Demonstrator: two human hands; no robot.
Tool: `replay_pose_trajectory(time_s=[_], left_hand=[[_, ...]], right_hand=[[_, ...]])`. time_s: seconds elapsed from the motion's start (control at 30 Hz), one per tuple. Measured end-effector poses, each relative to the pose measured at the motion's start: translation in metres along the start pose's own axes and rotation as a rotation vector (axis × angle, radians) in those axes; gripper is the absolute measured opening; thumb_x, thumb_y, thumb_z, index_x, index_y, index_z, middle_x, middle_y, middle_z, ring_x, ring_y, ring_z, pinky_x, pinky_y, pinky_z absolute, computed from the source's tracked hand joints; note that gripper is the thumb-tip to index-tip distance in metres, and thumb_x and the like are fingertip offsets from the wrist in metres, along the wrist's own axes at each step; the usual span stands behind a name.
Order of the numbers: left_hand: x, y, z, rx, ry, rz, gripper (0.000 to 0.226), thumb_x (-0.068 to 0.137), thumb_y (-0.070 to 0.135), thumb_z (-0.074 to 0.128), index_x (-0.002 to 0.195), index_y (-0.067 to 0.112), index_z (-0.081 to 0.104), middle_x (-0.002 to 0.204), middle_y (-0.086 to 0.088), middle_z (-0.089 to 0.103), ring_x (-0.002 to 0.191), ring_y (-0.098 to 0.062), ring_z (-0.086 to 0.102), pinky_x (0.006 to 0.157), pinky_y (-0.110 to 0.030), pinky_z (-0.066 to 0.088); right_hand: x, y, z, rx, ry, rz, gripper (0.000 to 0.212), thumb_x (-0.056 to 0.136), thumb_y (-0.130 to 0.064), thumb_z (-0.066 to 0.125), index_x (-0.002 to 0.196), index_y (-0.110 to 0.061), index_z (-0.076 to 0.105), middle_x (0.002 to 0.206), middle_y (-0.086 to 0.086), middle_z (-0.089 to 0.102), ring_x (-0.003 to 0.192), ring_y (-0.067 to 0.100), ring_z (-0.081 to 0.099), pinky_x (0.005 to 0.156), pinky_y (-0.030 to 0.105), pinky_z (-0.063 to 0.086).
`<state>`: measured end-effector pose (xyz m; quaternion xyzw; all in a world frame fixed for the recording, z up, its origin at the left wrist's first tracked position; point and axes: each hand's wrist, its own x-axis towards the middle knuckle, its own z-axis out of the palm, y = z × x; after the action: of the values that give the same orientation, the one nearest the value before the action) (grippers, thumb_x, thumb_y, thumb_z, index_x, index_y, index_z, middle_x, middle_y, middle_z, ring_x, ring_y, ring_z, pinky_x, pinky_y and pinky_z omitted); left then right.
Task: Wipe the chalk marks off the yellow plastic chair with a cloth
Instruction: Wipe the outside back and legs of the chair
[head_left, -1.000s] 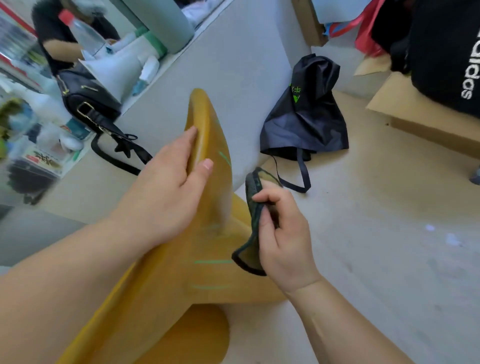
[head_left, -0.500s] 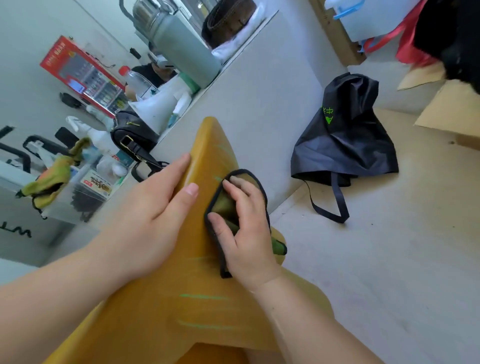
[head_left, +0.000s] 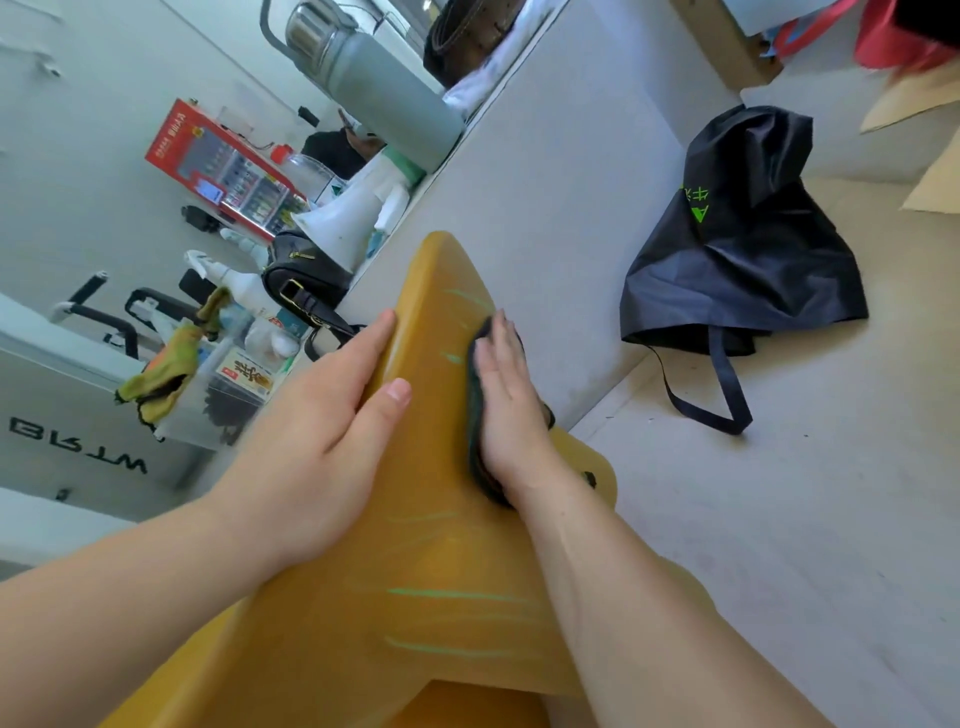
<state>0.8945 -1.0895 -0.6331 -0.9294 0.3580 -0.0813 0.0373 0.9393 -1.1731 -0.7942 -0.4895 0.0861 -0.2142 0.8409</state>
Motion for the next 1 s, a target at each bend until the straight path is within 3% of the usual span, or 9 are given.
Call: replay_pose_trajectory(time_s=[0.07,0.23,0.33,0.43,0.53,0.63,0.7,0.8,1.0], left_hand=[[0.001,-0.001,0.001,-0.048,0.006,0.016,0.064,0.092,0.051,0.035,0.152,0.030,0.030,0.146,0.026,0.037,0.125,0.026,0.028,0.099,0.000,0.021],[0.000,-0.001,0.001,-0.108,0.009,0.059,0.064,0.089,0.055,0.033,0.150,0.034,0.032,0.133,0.044,0.034,0.125,0.025,0.031,0.098,0.000,0.024],[0.001,-0.001,0.001,-0.055,0.010,0.034,0.067,0.088,0.058,0.030,0.152,0.036,0.028,0.137,0.043,0.030,0.124,0.027,0.026,0.098,0.002,0.020],[0.000,0.001,0.000,-0.026,-0.007,0.001,0.064,0.091,0.053,0.031,0.153,0.038,0.025,0.139,0.038,0.034,0.126,0.021,0.030,0.102,-0.011,0.025],[0.000,0.005,0.000,0.007,-0.012,-0.029,0.064,0.091,0.047,0.032,0.154,0.035,0.024,0.139,0.025,0.041,0.122,0.012,0.036,0.097,-0.011,0.027],[0.002,0.006,0.001,0.040,-0.007,-0.015,0.063,0.091,0.039,0.035,0.153,0.029,0.028,0.139,0.021,0.040,0.119,0.015,0.032,0.092,0.005,0.020],[0.004,0.006,0.001,0.045,-0.004,-0.006,0.063,0.091,0.035,0.037,0.153,0.025,0.031,0.139,0.019,0.039,0.119,0.016,0.030,0.091,0.007,0.018],[0.003,0.010,0.001,0.057,0.015,-0.013,0.060,0.094,0.035,0.036,0.153,0.028,0.029,0.140,0.020,0.039,0.121,0.014,0.031,0.094,-0.003,0.023],[0.002,0.013,0.000,0.164,-0.017,-0.030,0.055,0.102,0.026,0.037,0.155,0.028,0.022,0.150,0.002,0.043,0.133,-0.018,0.041,0.100,-0.030,0.033]], right_hand=[[-0.014,-0.016,0.008,-0.142,-0.035,-0.148,0.070,0.097,-0.062,0.021,0.162,-0.039,0.006,0.170,-0.018,-0.002,0.157,0.007,-0.008,0.126,0.042,-0.006],[-0.027,-0.012,0.018,-0.226,0.006,-0.359,0.065,0.098,-0.065,0.016,0.159,-0.049,0.004,0.168,-0.025,-0.007,0.156,0.005,-0.013,0.125,0.040,-0.004],[-0.018,0.027,0.004,-0.042,0.009,-0.128,0.060,0.098,-0.065,0.019,0.155,-0.053,0.007,0.169,-0.020,-0.001,0.157,0.008,-0.006,0.128,0.038,-0.001],[-0.018,0.056,-0.003,0.036,-0.081,0.092,0.046,0.107,-0.031,0.030,0.139,-0.054,0.006,0.169,-0.009,0.004,0.158,0.016,0.001,0.128,0.047,0.009],[-0.023,0.037,0.002,0.126,-0.016,0.201,0.067,0.092,-0.074,0.026,0.152,-0.057,0.002,0.170,-0.017,-0.002,0.157,0.010,-0.004,0.128,0.049,0.004],[-0.033,-0.007,0.018,-0.067,-0.001,-0.006,0.072,0.091,-0.073,0.014,0.157,-0.051,-0.002,0.169,-0.020,-0.012,0.155,0.011,-0.015,0.125,0.044,-0.008],[-0.041,-0.022,0.024,-0.172,-0.009,-0.129,0.072,0.091,-0.073,0.010,0.158,-0.051,-0.004,0.168,-0.022,-0.014,0.155,0.011,-0.019,0.122,0.043,-0.010],[-0.046,-0.009,0.017,-0.193,-0.015,-0.184,0.068,0.094,-0.072,0.010,0.157,-0.052,-0.006,0.168,-0.021,-0.016,0.155,0.011,-0.019,0.125,0.043,-0.007],[-0.067,0.017,0.005,-0.174,-0.117,0.118,0.065,0.103,-0.063,0.014,0.156,-0.047,-0.021,0.168,-0.009,-0.023,0.157,0.020,-0.013,0.128,0.043,-0.001]])
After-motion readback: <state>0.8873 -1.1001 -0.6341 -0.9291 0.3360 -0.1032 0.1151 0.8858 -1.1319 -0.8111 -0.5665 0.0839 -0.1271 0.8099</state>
